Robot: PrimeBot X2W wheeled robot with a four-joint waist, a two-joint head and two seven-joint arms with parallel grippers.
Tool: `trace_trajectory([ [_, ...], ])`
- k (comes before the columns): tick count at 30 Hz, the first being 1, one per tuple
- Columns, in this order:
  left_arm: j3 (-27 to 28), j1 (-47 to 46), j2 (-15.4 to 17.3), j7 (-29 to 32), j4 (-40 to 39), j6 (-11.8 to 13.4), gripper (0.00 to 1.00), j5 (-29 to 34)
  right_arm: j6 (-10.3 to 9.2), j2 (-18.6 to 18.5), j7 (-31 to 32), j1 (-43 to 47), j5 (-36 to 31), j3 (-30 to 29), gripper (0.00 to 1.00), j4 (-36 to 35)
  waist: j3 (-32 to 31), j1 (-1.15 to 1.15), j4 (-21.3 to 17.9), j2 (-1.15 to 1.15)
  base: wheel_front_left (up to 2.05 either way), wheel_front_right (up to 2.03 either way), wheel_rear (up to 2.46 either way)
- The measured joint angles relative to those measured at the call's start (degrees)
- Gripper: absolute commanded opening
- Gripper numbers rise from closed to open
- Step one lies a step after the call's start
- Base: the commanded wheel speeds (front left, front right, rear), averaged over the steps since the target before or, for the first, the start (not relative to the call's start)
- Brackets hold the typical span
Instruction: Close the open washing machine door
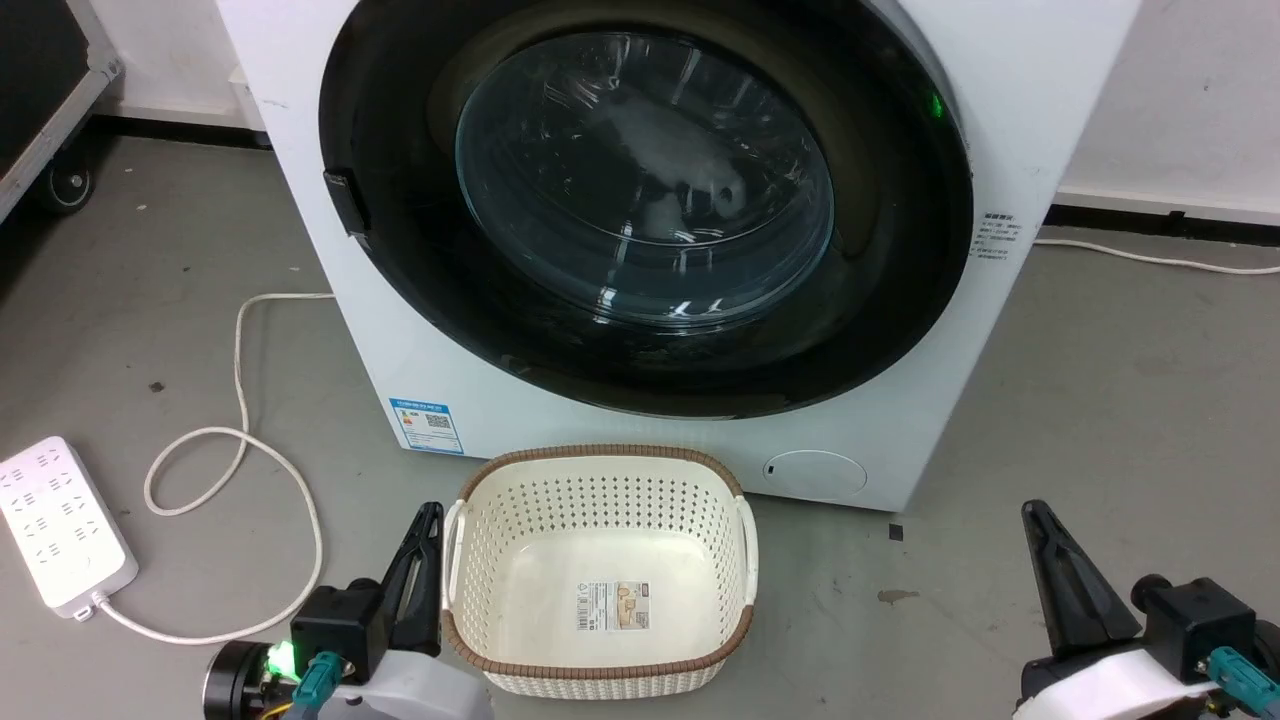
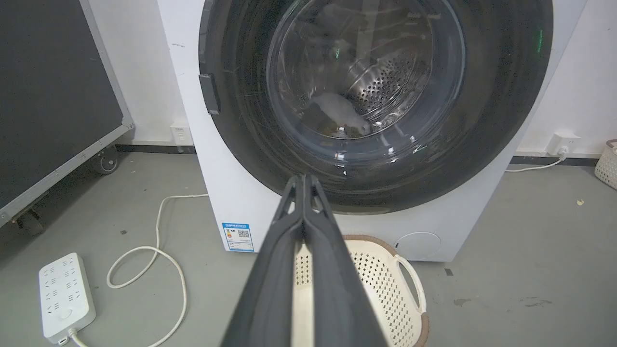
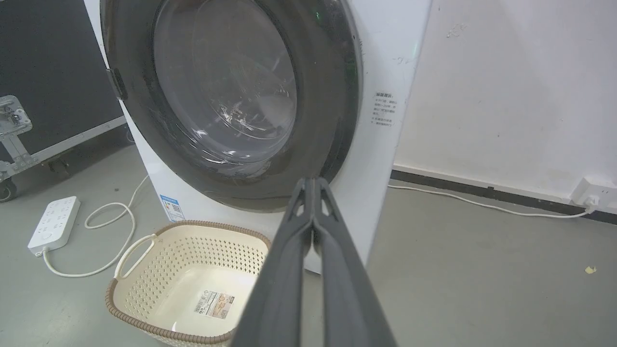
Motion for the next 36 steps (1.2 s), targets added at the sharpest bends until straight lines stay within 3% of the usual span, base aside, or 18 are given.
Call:
trace_trajectory([
  [36,1.9,0.0,0.0,4.1,-1.9,0.5,0.00,1.3,0.00,0.3,4.1,-0.3,-0.9,1.7,0.00,-1.0,-0.5,0.00,0.2,0.00,0.00,0.00,0.00],
])
